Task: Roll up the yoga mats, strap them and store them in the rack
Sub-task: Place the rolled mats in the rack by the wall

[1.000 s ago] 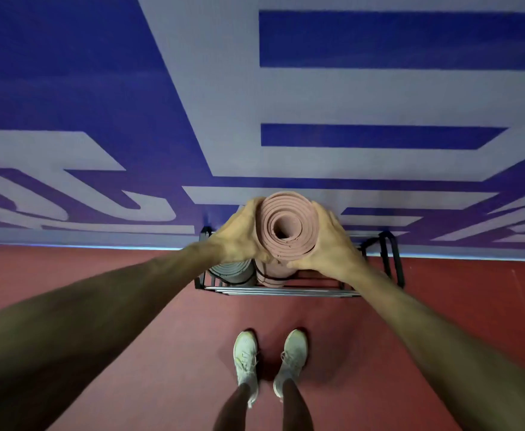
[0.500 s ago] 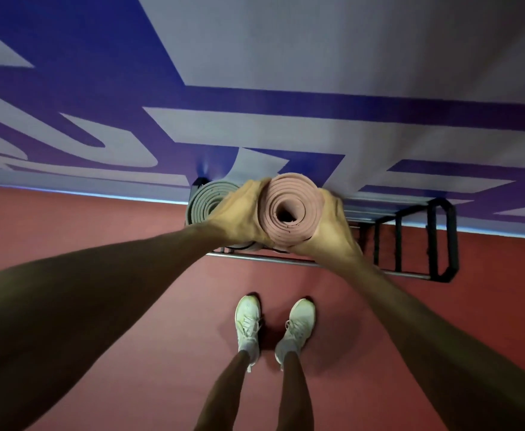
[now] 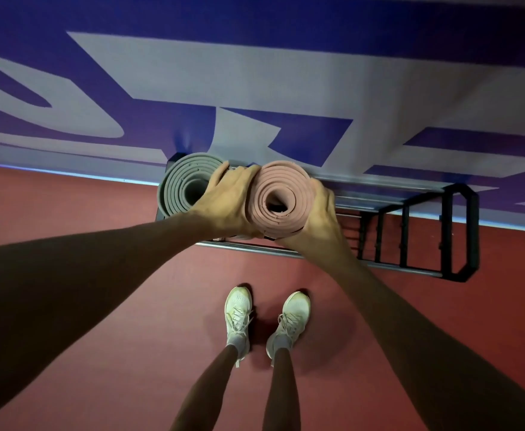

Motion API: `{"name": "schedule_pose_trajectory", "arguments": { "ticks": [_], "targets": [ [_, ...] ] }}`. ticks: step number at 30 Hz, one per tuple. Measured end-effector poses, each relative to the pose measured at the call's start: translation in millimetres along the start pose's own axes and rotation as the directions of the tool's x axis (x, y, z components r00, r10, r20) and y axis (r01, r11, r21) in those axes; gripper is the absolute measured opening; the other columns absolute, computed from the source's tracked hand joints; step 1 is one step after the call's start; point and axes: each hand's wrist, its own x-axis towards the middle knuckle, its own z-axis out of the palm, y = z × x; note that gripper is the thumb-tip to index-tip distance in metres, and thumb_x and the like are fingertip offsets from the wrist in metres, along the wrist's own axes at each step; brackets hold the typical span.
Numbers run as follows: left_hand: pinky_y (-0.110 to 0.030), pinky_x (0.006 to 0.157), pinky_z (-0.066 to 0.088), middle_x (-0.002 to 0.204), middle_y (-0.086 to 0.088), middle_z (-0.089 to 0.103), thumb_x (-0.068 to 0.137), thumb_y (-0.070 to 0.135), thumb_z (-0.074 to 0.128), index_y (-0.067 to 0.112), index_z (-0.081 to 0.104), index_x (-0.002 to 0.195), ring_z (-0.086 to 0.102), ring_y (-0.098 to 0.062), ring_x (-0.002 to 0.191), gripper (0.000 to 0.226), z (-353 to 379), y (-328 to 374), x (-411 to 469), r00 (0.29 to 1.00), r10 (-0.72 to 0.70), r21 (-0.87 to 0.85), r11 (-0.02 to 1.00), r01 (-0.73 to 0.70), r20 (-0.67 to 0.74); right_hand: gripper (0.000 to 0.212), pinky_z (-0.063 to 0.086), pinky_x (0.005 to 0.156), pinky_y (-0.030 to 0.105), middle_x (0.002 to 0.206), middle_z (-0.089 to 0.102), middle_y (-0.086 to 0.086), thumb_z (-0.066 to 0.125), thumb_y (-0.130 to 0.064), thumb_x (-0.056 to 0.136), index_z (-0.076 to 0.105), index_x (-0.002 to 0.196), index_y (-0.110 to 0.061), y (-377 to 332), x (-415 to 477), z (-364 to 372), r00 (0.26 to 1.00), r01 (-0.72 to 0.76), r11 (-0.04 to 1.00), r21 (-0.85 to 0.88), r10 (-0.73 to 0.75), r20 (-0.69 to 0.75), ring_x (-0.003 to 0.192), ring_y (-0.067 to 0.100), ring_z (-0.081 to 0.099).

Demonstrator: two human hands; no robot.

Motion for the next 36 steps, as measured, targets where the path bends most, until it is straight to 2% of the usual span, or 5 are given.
{"name": "schedule_pose_trajectory", "arguments": {
  "ticks": [8, 13, 16, 26, 36],
  "targets": [
    [-0.04, 0.112, 0.027, 0.144, -0.011, 0.033, 0.053, 0.046, 0.088, 0.009, 0.023, 0.149, 0.031, -0.028, 0.13, 0.121, -6.8, 7.9, -10.8, 0.999, -0.028, -0.008, 1.0, 0.027, -0.016, 0.1, 0.034, 0.104, 0.036, 0.133, 0.034, -0.005, 0.075, -0.031, 0.061, 0.019, 0.143, -0.041, -6.1, -4.1, -13.7, 0.981, -0.143, 0.99, 0.01, 0.141, 0.133, 0.126, 0.012, 0.028],
    [-0.033, 0.114, 0.024, 0.148, -0.009, 0.022, 0.066, 0.036, 0.085, 0.012, 0.023, 0.149, 0.023, -0.023, 0.137, 0.107, -33.0, 23.3, -22.6, 0.992, -0.121, -0.27, 0.954, 0.129, 0.046, 0.107, 0.032, 0.105, 0.033, 0.139, 0.037, -0.006, 0.073, -0.044, 0.056, 0.022, 0.147, -0.022, -29.8, -11.9, -32.8, 0.964, -0.204, 0.975, -0.088, 0.216, 0.155, 0.13, 0.014, 0.03],
    [-0.017, 0.104, 0.026, 0.144, -0.002, 0.021, 0.08, 0.023, 0.074, 0.013, 0.027, 0.147, 0.032, -0.01, 0.126, 0.082, -56.5, 43.2, -33.4, 0.984, -0.179, -0.476, 0.864, 0.164, 0.013, 0.086, 0.032, 0.1, 0.029, 0.143, 0.041, 0.006, 0.079, -0.021, 0.074, 0.03, 0.144, -0.016, -48.2, -27.6, -42.2, 0.956, -0.273, 0.957, -0.096, 0.282, 0.087, 0.135, 0.024, 0.035],
    [-0.032, 0.098, 0.044, 0.117, -0.003, 0.057, 0.088, 0.02, 0.067, 0.012, 0.059, 0.123, 0.057, -0.019, 0.107, 0.037, -118.6, 81.6, -75.6, 0.962, -0.043, -0.405, 0.901, 0.154, 0.271, 0.059, 0.04, 0.104, 0.032, 0.138, 0.052, 0.005, 0.07, -0.026, 0.086, 0.046, 0.139, -0.013, -117.7, -106.8, -91.4, 0.937, -0.35, 0.928, -0.127, 0.349, -0.025, 0.125, 0.02, 0.05],
    [-0.016, 0.081, 0.045, 0.097, 0.002, 0.068, 0.09, 0.013, 0.06, 0.021, 0.066, 0.094, 0.062, -0.011, 0.092, 0.011, -134.1, 212.9, -136.9, 0.933, 0.228, -0.373, 0.921, -0.114, 0.279, 0.037, 0.046, 0.095, 0.03, 0.118, 0.066, 0.01, 0.071, -0.016, 0.086, 0.063, 0.119, -0.001, -110.5, -265.8, -142.5, 0.908, -0.395, 0.916, 0.073, 0.401, -0.123, 0.109, 0.024, 0.062]
  ]
}}
